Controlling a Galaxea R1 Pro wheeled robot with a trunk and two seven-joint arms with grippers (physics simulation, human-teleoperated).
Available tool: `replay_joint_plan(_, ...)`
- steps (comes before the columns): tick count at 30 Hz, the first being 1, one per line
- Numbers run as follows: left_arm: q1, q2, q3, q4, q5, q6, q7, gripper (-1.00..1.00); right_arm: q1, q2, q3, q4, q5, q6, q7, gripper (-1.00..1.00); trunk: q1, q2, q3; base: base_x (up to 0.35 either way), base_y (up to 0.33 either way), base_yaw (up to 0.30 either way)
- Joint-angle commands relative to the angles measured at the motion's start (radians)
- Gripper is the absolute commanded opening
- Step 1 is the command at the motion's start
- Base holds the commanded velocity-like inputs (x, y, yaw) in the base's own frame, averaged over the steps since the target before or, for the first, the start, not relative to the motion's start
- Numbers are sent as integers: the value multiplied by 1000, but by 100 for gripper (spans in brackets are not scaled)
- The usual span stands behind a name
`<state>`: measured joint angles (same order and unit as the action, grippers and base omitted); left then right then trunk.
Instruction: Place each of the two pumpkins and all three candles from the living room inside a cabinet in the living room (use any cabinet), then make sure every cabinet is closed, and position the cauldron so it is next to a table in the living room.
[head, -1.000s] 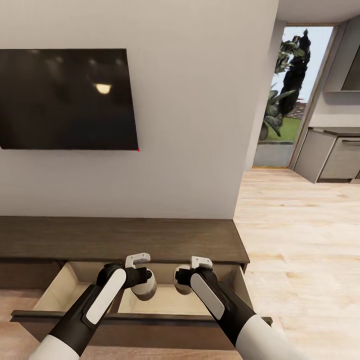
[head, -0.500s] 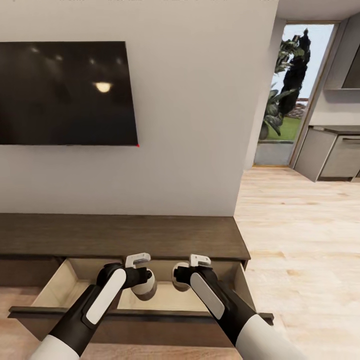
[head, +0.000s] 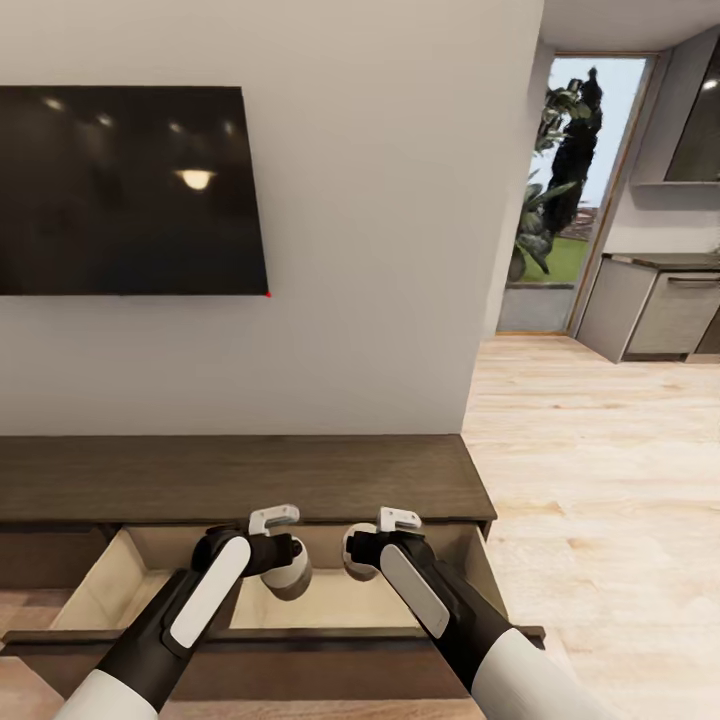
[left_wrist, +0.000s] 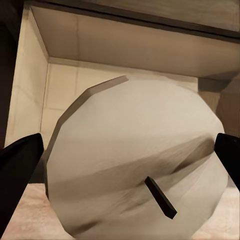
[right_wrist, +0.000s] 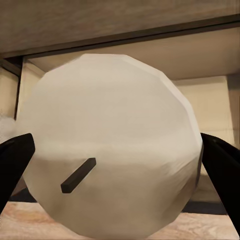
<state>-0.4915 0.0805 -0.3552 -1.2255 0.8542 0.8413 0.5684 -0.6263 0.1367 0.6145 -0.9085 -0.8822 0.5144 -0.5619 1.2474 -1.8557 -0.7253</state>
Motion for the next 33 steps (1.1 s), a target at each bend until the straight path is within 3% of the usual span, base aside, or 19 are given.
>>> replay_joint_plan(1, -1, 1, -4, -2, 13, -1, 11, -100, -1, 0, 2, -1, -8, 1, -8, -100, 0, -1, -1, 46, 74, -6)
replay_joint_plan(19, -1, 1, -5, -10, 13, -3, 11, -100, -1, 0, 3, -1, -9, 2, -7, -100, 0, -1, -1, 45, 27, -1)
replay_joint_plan(33, -1, 0, -8, -8, 13, -19, 11, -100, -1, -2, 2, 10, -9, 3, -7, -100, 54, -99, -45, 0, 0, 0)
